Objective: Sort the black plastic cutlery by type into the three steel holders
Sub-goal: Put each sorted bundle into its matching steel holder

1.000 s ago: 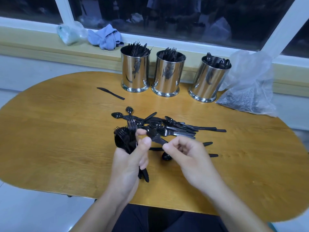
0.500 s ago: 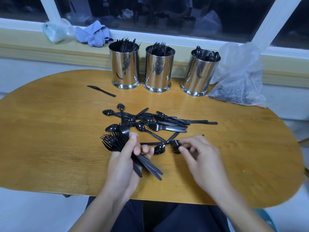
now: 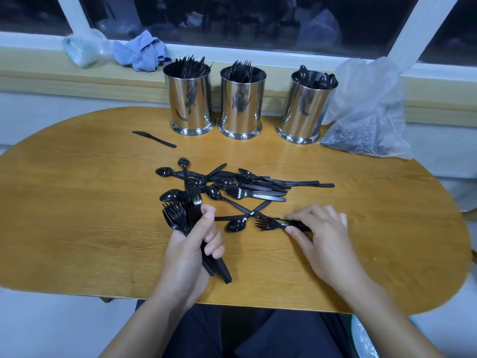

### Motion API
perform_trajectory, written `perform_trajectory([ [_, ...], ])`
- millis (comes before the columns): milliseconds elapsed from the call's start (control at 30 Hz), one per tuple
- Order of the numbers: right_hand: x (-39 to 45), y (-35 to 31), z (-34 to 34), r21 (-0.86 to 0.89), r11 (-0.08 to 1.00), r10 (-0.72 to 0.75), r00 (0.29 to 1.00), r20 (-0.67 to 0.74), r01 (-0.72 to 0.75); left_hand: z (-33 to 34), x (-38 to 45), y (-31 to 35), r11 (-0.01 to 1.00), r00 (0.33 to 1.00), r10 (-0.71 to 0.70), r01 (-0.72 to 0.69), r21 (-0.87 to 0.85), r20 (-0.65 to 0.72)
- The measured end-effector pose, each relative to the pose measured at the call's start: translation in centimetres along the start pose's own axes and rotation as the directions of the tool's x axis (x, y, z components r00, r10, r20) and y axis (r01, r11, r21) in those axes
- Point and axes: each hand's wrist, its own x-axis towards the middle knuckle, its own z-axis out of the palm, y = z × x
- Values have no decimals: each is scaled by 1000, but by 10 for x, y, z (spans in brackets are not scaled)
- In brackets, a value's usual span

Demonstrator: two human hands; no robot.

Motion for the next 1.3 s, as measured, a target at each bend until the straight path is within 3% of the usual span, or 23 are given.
perform_trajectory([
  [133, -9, -1, 4, -24, 995, -100, 995, -27, 100, -1, 1, -3, 1000, 1000, 10, -10, 4, 3],
  [300, -6, -5, 3, -30, 996, -84, 996, 31, 85, -3, 1, -6, 999, 999, 29, -29, 14, 16],
  [433, -1, -37, 0, 220, 975, -27, 999, 32, 19, 0, 3, -8, 993, 995, 101, -101, 68, 3],
  [600, 8, -104, 2, 552, 832, -45, 988, 146, -44, 11, 7, -8, 976, 991, 133, -136, 167, 29],
  [767, 5, -134, 18, 292, 942, -186, 982, 37, 167, 13, 11, -4, 983, 993, 119, -116, 143, -14],
  [867, 8, -124, 19, 294, 928, -229, 973, -34, 228, 8, 16, 2, 993, 992, 88, -81, 82, -86],
  [967, 19, -92, 22, 344, 929, -80, 981, -179, 139, 0, 19, 7, 997, 992, 42, -51, -66, -122],
  [1033, 32, -65, 28, 226, 973, 15, 973, -232, 39, -4, 19, 8, 995, 992, 26, -37, -88, -126],
  [1133, 48, -36, 37, 64, 997, 49, 978, -203, -36, -4, 17, 8, 997, 990, 41, -49, -52, -134],
  [1300, 51, -32, 43, -43, 999, 22, 990, -142, -28, -5, 15, 9, 996, 990, 26, -37, -75, -137],
])
